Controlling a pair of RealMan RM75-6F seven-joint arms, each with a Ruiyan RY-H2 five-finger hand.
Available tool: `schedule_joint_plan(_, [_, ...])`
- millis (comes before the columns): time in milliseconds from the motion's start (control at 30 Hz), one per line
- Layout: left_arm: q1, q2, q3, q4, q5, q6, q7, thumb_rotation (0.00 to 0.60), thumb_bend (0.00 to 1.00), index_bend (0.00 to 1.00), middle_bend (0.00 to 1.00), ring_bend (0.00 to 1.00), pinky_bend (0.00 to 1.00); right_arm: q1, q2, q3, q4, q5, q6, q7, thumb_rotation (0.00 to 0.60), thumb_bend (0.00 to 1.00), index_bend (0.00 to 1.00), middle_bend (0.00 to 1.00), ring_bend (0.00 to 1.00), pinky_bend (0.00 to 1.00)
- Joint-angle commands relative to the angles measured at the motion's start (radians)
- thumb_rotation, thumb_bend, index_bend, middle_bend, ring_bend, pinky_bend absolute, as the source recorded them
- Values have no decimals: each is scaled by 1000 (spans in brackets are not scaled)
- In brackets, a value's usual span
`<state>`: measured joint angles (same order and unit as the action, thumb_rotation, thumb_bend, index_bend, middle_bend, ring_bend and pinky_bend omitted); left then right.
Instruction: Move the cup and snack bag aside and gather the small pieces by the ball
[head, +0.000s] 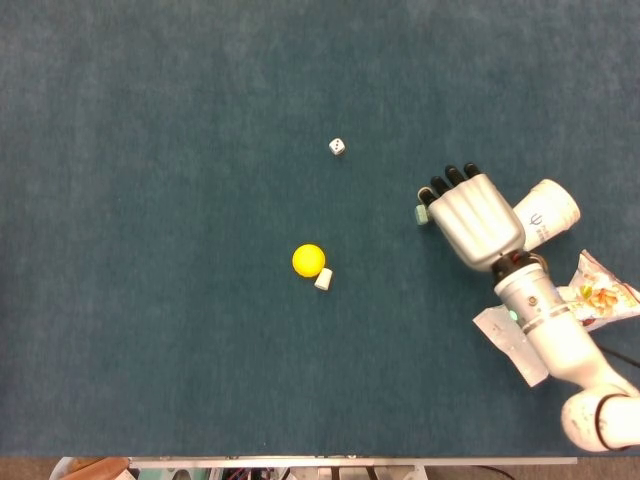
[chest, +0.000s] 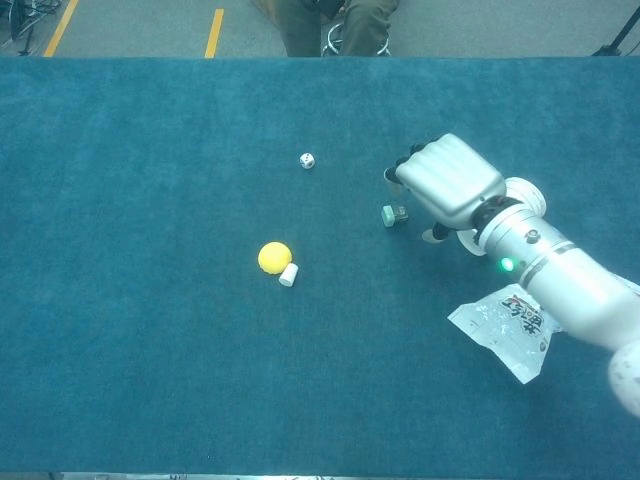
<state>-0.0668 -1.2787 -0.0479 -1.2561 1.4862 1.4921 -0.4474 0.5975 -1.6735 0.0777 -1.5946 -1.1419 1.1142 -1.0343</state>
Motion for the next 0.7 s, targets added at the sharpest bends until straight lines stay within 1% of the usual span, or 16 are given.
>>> schedule_joint_plan(33, [1, -2, 0, 5, -1, -1, -6, 600, 309, 553, 497, 335, 497, 0, -46, 11, 43, 24, 20, -7, 600, 0, 416, 422, 301, 379])
schedule_joint_plan(267, [5, -7, 2, 18, -4, -5, -21, 600, 309, 553, 497, 335, 497, 8, -115, 43, 111, 51, 49, 18, 600, 0, 416, 428, 308, 379])
schedule_joint_plan(433, [9, -12, 4, 27, -4, -4, -31, 600, 309, 553, 497, 335, 497, 27, -153, 73, 165, 74, 22, 77, 600, 7, 416, 435, 315, 379])
schedule_joint_plan(567, [13, -14, 4, 34, -5, -3, -39, 600, 309, 553, 496, 335, 497, 39, -158, 84, 168, 109, -8, 94, 600, 13, 416, 435, 316, 379])
schedule_joint_plan(700, [14, -15, 4, 39, -5, -3, -46, 600, 309, 553, 497, 335, 497, 53, -149, 99, 143, 173, -38, 85, 600, 27, 416, 436, 316, 379])
